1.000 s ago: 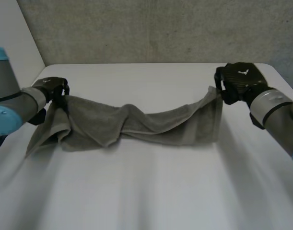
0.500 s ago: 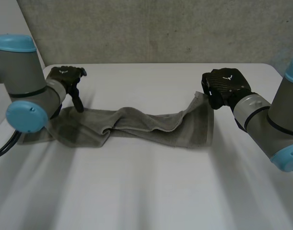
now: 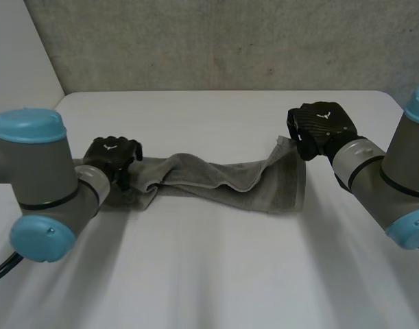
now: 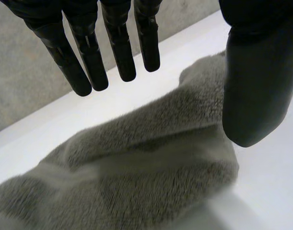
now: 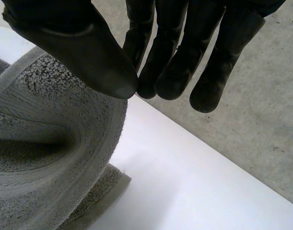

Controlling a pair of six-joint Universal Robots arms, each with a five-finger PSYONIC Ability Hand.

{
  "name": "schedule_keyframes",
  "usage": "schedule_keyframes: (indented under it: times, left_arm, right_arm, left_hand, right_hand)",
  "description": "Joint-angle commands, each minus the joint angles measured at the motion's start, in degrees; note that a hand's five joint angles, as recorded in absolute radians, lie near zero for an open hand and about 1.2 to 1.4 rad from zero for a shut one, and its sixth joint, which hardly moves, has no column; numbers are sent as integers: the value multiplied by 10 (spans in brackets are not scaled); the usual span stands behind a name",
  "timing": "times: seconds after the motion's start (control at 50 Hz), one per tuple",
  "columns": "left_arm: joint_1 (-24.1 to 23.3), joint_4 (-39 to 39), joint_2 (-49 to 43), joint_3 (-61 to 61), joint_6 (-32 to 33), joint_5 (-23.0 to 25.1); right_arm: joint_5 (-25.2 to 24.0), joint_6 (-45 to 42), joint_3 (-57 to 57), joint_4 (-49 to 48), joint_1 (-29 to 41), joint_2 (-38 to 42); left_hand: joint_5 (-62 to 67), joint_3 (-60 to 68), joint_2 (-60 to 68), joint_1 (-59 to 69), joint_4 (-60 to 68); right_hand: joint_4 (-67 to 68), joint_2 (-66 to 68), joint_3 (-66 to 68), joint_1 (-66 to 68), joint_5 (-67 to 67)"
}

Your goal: Fold the towel.

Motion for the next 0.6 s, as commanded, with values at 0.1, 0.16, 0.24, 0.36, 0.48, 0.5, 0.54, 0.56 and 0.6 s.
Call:
schedule_keyframes:
  times: [0.1, 0.16, 0.24, 0.36, 0.48, 0.5, 0.54, 0.56, 0.6]
  left_arm:
    - [-53, 15, -54, 45, 1, -4]
    - [-54, 15, -67, 61, 2, -6]
    - [-54, 14, -87, 86, 4, -8]
    - [-54, 14, -104, 112, 4, -18]
    - [-53, 14, -117, 129, 5, -56]
    - [-52, 14, -117, 131, 7, -60]
    - [-51, 15, -117, 132, 10, -61]
    - [-51, 16, -119, 136, 10, -60]
    - [-51, 16, -124, 142, 10, -62]
  right_arm:
    - [0, 0, 9, -1, 0, 1]
    - [0, -2, 10, -1, 0, 2]
    - [0, -10, 10, -1, 0, 7]
    - [1, -17, 12, -1, 1, 9]
    - [0, -18, 13, -1, 2, 9]
    - [0, -18, 13, -1, 2, 10]
    - [0, -18, 13, -1, 2, 11]
    - [0, -18, 13, -1, 2, 12]
    - [0, -18, 13, -1, 2, 13]
  left_hand:
    - [-151, -58, -54, -59, -58]
    - [-147, -54, -51, -55, -55]
    - [-139, -46, -42, -47, -46]
    - [-125, -33, -29, -33, -33]
    - [-87, 6, 10, 5, 6]
    - [-72, 21, 25, 20, 21]
    - [-62, 31, 35, 31, 31]
    - [-55, 38, 42, 37, 38]
    - [-45, 48, 52, 47, 48]
  right_hand:
    - [34, 41, 32, 32, 30]
    - [34, 41, 32, 32, 30]
    - [34, 41, 32, 32, 30]
    - [34, 41, 32, 32, 30]
    - [34, 41, 32, 32, 30]
    - [34, 41, 32, 32, 30]
    - [34, 41, 32, 32, 30]
    - [34, 41, 32, 32, 30]
    - [34, 41, 32, 32, 30]
